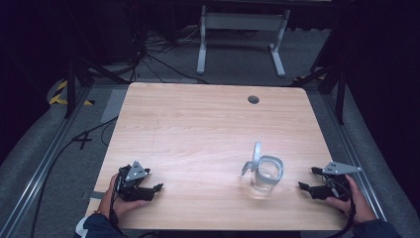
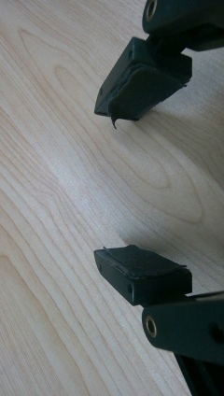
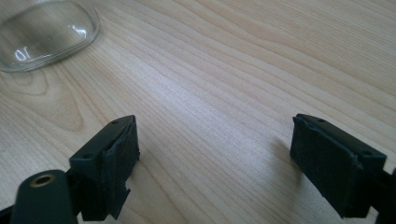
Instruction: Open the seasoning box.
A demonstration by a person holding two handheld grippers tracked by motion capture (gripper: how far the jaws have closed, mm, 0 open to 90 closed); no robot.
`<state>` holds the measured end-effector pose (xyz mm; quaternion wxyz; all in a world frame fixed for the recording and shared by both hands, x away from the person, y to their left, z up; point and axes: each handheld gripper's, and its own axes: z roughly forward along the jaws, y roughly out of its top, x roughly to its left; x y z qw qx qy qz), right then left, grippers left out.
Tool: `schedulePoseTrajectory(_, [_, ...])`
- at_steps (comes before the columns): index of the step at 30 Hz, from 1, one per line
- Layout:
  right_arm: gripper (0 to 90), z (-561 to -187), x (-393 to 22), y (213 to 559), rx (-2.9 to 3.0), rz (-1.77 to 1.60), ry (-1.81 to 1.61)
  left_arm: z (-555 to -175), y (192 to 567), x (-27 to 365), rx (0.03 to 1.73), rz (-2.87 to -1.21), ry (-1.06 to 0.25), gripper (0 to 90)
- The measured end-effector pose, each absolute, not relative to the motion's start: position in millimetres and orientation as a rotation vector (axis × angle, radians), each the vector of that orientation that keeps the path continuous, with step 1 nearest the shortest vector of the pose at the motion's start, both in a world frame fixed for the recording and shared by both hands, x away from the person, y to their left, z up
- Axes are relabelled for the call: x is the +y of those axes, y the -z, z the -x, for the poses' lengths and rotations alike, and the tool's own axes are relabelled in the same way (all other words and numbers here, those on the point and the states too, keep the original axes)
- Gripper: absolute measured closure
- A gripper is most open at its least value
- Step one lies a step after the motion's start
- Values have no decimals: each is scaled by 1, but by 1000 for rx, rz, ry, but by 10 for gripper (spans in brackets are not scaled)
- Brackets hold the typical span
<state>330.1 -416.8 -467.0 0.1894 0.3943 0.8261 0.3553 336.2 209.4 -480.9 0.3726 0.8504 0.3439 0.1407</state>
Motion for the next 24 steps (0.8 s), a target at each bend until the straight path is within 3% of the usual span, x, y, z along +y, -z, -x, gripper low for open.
schedulePoseTrajectory(24, [108, -330, -417, 468, 2305, -1139, -979, -339, 481, 208, 886, -2178, -359, 248])
